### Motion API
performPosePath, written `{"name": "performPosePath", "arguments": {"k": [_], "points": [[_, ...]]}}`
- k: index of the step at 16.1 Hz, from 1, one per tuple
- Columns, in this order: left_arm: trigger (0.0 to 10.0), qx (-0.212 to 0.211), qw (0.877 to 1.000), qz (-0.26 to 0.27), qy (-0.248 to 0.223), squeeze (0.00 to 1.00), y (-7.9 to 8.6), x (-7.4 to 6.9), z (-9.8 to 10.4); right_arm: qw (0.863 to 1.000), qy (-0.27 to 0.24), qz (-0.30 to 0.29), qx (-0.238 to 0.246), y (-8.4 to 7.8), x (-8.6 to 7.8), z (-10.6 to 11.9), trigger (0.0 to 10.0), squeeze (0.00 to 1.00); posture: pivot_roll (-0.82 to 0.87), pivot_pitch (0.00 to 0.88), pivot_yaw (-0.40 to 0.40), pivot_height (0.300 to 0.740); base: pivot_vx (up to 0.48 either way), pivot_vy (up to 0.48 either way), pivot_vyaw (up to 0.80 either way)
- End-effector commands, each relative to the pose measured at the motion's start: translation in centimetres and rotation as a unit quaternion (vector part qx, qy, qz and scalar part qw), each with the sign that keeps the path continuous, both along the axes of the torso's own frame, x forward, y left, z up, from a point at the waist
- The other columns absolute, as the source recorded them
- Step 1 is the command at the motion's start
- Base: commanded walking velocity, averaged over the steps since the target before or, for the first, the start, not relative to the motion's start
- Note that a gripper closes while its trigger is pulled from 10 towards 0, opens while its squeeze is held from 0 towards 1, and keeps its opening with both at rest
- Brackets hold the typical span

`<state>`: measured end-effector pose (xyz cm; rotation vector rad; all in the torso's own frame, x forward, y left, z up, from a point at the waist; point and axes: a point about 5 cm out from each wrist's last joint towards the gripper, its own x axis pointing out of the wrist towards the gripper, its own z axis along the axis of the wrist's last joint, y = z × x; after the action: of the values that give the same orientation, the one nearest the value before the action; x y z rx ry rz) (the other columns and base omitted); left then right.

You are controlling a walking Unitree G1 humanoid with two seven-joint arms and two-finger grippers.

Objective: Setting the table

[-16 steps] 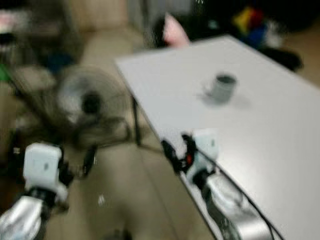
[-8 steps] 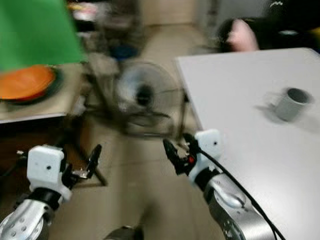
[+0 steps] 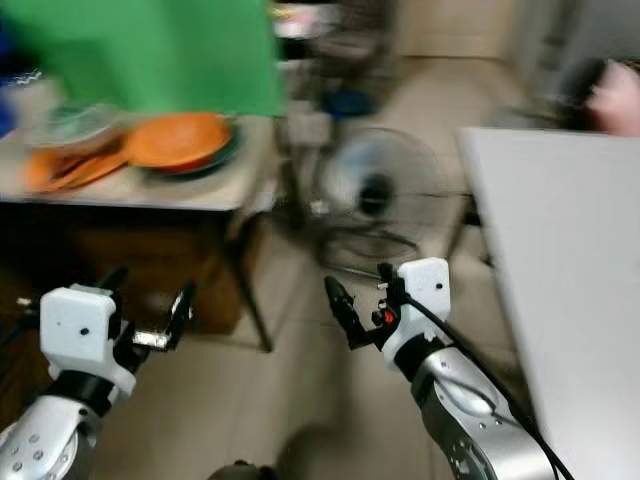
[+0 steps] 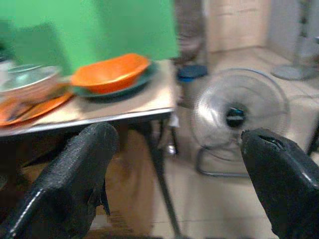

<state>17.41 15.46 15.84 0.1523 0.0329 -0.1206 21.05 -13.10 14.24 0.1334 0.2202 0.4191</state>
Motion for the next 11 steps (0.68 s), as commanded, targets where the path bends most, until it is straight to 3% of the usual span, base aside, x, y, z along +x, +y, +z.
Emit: {"name": "performPosePath", "arguments": {"k": [1,2,7,11], "points": [[10.0,0.007,1.000,0.002,-0.003,1.00,0.17,-0.10,0.13,1.000,-0.015,0.009,0.016,0.38,0.14,0.62,10.0,1.00,-0.01,0.063,0.026,0.740,0.000,0.000,0.00],[10.0,0.005,1.000,0.002,-0.005,1.00,0.19,-0.14,0.23,1.000,-0.013,0.002,0.019,0.24,0.31,0.57,10.0,0.00,-0.01,0.063,0.026,0.740,0.000,0.000,0.00],[10.0,0.006,1.000,0.002,-0.008,1.00,0.24,-0.23,0.29,0.999,-0.023,0.025,0.002,0.20,0.61,0.71,10.0,0.00,-0.01,0.064,0.022,0.740,0.230,0.000,0.00],[10.0,0.008,1.000,0.003,-0.009,1.00,0.29,-0.32,0.27,0.999,-0.030,0.043,-0.002,0.68,0.71,0.85,10.0,0.00,0.00,0.059,0.018,0.740,0.298,0.000,0.80]]}}
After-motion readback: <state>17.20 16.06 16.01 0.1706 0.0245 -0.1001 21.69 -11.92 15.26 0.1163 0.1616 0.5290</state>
